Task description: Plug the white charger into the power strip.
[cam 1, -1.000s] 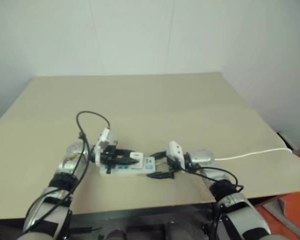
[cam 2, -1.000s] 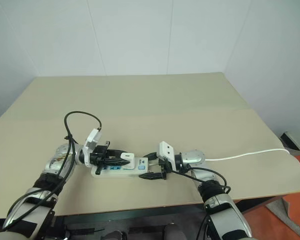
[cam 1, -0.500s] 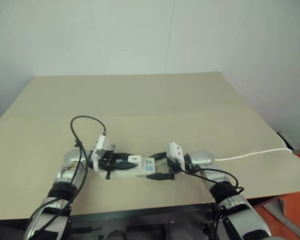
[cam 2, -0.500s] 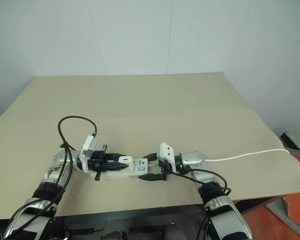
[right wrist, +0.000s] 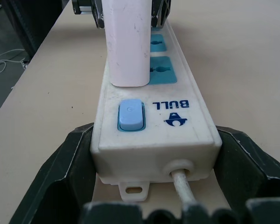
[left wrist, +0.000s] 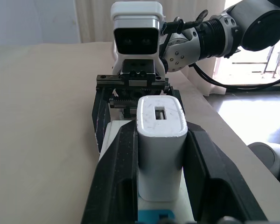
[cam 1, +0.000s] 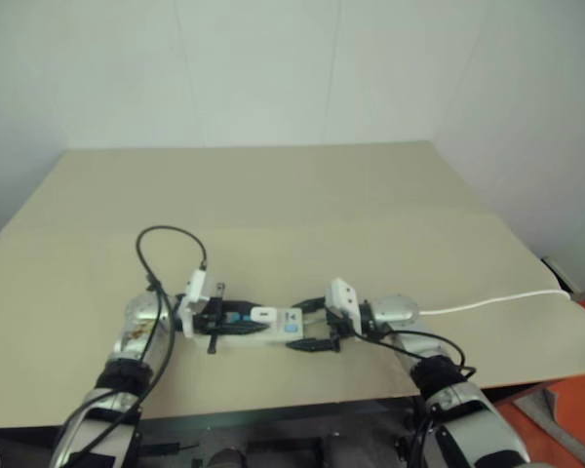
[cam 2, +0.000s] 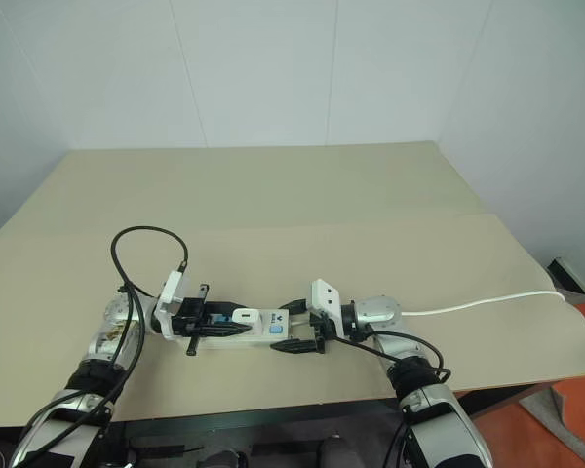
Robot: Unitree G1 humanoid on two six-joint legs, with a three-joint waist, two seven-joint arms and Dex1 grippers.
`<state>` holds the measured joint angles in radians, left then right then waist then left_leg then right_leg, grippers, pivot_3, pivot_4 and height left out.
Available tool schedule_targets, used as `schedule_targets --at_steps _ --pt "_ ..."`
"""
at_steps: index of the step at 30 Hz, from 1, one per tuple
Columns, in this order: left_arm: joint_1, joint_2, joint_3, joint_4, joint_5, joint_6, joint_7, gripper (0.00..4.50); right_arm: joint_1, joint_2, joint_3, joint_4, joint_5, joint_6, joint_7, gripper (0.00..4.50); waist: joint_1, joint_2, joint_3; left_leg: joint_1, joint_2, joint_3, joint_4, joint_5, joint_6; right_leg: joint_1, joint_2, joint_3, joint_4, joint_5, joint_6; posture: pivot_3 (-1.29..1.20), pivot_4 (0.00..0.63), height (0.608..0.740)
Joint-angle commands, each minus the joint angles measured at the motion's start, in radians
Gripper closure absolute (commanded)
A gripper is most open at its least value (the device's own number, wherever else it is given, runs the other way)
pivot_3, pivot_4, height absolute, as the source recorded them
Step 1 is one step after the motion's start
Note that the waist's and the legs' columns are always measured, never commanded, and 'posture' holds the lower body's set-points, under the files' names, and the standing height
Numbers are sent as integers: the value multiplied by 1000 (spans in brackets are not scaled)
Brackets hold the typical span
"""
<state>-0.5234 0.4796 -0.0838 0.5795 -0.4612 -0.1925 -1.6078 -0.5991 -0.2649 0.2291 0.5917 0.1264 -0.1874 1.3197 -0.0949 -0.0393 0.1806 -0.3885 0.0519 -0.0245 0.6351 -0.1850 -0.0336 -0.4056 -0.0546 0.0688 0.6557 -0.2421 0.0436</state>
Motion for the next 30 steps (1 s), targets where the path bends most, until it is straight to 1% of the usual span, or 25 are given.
schedule_targets --at_steps 1,6,7,8,10,15,16,18,20,23,25,26,27,30 --pt "32 14 -5 59 69 21 37 3522 25 0 37 -22 -13 -8 21 1081 0 0 0 0 0 0 0 0 0 0 0 0 0 0 0 0 150 740" --pt "42 14 1 65 66 20 36 3522 21 5 40 -16 -16 -11 16 1081 0 0 0 1 0 0 0 0 0 0 0 0 0 0 0 0 150 740" --pt "44 15 3 66 64 22 32 2767 20 6 40 -15 -16 -11 16 1081 0 0 0 1 0 0 0 0 0 0 0 0 0 0 0 0 150 740" --pt "46 17 4 66 65 21 28 2523 21 6 41 -15 -16 -12 16 1081 -1 2 -1 1 0 0 -1 0 0 0 0 0 0 0 0 0 150 740" --pt "49 19 7 63 77 9 25 1885 21 6 42 -16 -17 -11 16 1081 -1 5 -3 2 0 0 -1 0 0 0 0 0 0 0 0 0 150 740" --pt "48 29 19 43 73 15 5 233 18 7 43 -5 -21 -14 16 1081 0 5 -3 2 0 0 -2 0 0 0 0 0 0 0 -1 0 150 740" --pt "49 41 17 29 62 24 -1 13 15 7 43 -2 -21 -14 16 1081 -1 5 -3 2 0 0 -2 0 0 0 0 0 0 0 -1 0 150 740" --pt "56 68 11 -7 40 42 -7 13 13 7 43 -1 -21 -11 15 1081 -3 5 -3 2 0 0 -3 0 0 0 0 0 0 0 -1 0 150 740" --pt "70 130 -11 -70 12 89 -7 13 10 7 41 -1 -17 5 17 1081 -4 5 -3 2 0 0 -4 0 0 0 0 1 0 -1 -1 0 150 740" --pt "94 206 23 -152 -29 144 -7 13 -2 10 29 11 -8 28 5 1081 -4 5 -3 2 0 0 -5 0 0 -2 0 1 0 -1 -2 0 150 740" --pt "108 246 81 -187 -58 173 -6 0 -11 7 22 19 -15 10 -13 354 -2 4 -2 1 0 0 -6 0 0 -3 0 1 0 -2 -3 0 150 740" --pt "115 261 109 -199 -65 179 -1 0 -14 3 18 16 -8 15 -4 81 0 2 -1 1 0 0 -6 0 0 -3 0 0 0 -3 -4 0 150 740" --pt "122 274 133 -208 -71 184 7 0 -13 -2 12 10 -4 7 -4 32 0 1 0 -1 0 0 -6 0 0 -5 0 0 0 -4 -6 0 150 740" --pt "142 310 199 -228 -88 209 29 0 -13 -28 -13 -24 32 37 21 32 2 0 1 -3 0 0 -5 0 0 -7 0 0 0 -3 -6 0 150 740"
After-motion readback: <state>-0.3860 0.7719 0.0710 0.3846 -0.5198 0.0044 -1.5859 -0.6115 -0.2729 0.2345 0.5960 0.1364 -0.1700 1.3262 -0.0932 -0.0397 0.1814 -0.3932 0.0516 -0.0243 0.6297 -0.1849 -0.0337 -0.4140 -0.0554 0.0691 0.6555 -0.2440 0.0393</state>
